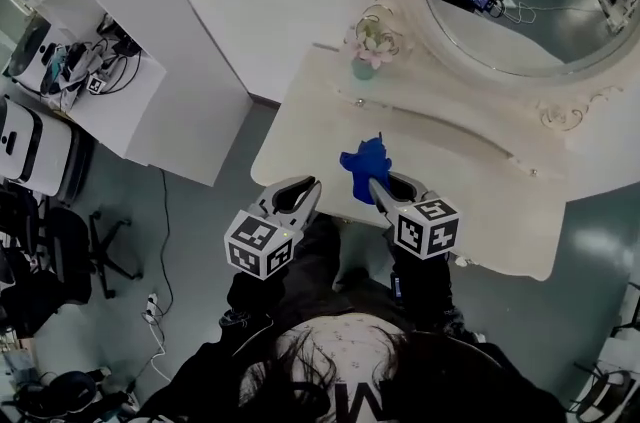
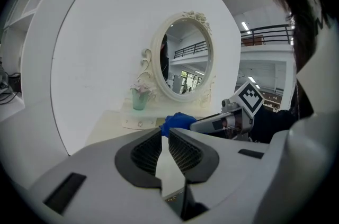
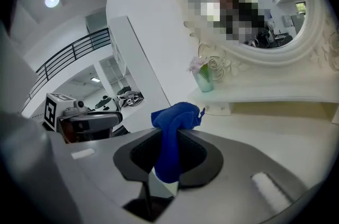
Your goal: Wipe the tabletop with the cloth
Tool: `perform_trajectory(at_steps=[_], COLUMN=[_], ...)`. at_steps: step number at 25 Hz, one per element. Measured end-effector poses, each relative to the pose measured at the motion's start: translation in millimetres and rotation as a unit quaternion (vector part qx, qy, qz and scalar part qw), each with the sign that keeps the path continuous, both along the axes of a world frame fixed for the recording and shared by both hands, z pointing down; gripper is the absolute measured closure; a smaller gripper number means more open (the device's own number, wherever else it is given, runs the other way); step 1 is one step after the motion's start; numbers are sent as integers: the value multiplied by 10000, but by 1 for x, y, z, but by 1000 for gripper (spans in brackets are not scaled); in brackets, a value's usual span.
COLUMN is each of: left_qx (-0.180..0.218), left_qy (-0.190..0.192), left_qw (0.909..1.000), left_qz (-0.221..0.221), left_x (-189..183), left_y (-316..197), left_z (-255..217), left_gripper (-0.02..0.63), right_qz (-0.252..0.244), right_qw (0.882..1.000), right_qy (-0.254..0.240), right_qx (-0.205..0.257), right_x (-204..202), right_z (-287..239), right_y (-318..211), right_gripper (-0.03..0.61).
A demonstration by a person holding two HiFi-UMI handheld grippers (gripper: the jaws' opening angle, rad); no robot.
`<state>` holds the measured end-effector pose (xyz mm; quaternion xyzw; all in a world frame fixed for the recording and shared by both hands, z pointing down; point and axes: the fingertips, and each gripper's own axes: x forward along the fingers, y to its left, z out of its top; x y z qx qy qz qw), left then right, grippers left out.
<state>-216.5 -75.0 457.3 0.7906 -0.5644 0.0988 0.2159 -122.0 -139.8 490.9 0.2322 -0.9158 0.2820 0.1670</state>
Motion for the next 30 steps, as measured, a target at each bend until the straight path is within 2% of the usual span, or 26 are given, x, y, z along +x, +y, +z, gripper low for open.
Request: perform_trajectory(at_steps=[6, 13, 19, 21, 25, 30], left_qx=[-105, -184, -230, -252, -233, -219], left_qy=[-121, -24, 25, 35, 82, 159], left_qw=[9996, 9995, 9994, 9992, 9981, 9956], left_qz=[222, 244, 266, 320, 564, 897], left_x=[-45, -105, -146, -156, -162, -150], left_y=[-35, -56, -69, -77, -92, -106], left_z=[6, 13, 17, 18, 19, 22], left_gripper=[594, 594, 594, 594, 594, 594], right_qz=[-187, -348, -716, -803, -738, -379], right_qw=[9995, 9974, 9943, 9908, 9764, 9696], right_qy=[245, 599, 788, 1091, 2015, 2403], right_qx=[-111, -215, -88, 8, 223, 276], right_x=[-65, -141, -210, -227, -226, -196], right_z=[23, 57, 87, 107, 146, 150], right_y=[-19, -44, -54, -59, -68, -81], right_gripper=[495, 495, 495, 495, 495, 495])
